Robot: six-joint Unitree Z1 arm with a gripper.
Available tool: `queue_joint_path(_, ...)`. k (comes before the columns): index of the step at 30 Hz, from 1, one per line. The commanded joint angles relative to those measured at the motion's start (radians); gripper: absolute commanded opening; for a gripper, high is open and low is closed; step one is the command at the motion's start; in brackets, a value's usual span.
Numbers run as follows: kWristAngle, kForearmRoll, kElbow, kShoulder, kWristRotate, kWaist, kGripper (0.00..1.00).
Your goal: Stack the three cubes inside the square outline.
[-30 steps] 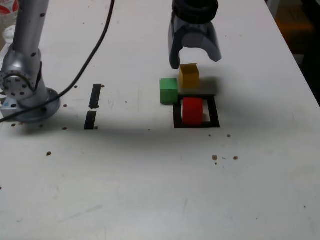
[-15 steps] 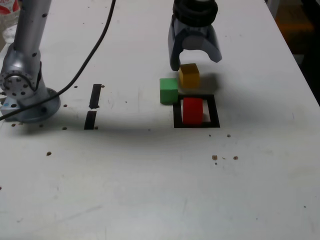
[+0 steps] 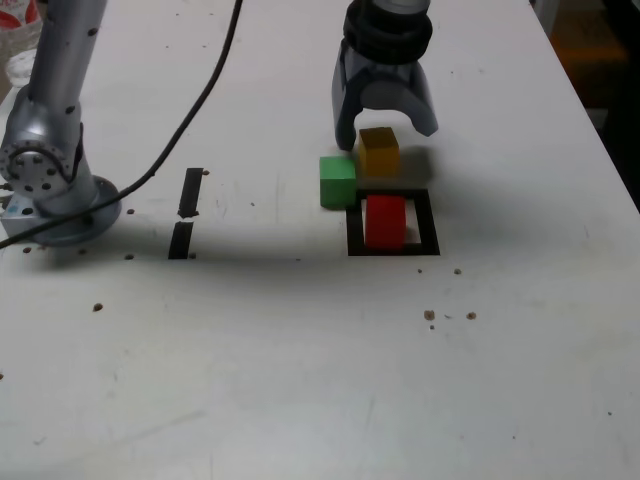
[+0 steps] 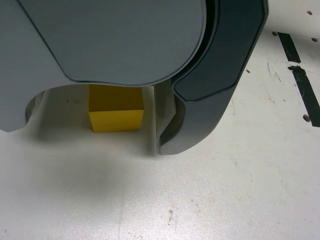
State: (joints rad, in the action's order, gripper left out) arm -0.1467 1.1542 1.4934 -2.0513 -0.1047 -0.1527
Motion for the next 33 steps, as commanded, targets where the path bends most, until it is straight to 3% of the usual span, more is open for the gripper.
queue_joint_path(1,0.002,-0.001,0.003,-0.005,-0.002,-0.002,0.85)
queue_joint_path(6,0.004,-0.002,0.000,-0.013,-0.004,-0.002,0.72)
queue_joint_path(14,0.009,-0.030,-0.004,-0.007,-0.018,-0.006,0.22)
queue_joint_path(16,0.013,-0.041,-0.005,-0.004,-0.026,-0.006,0.16)
queue_joint_path(33,0.030,-0.044,-0.035,0.015,-0.033,-0.006,0.13)
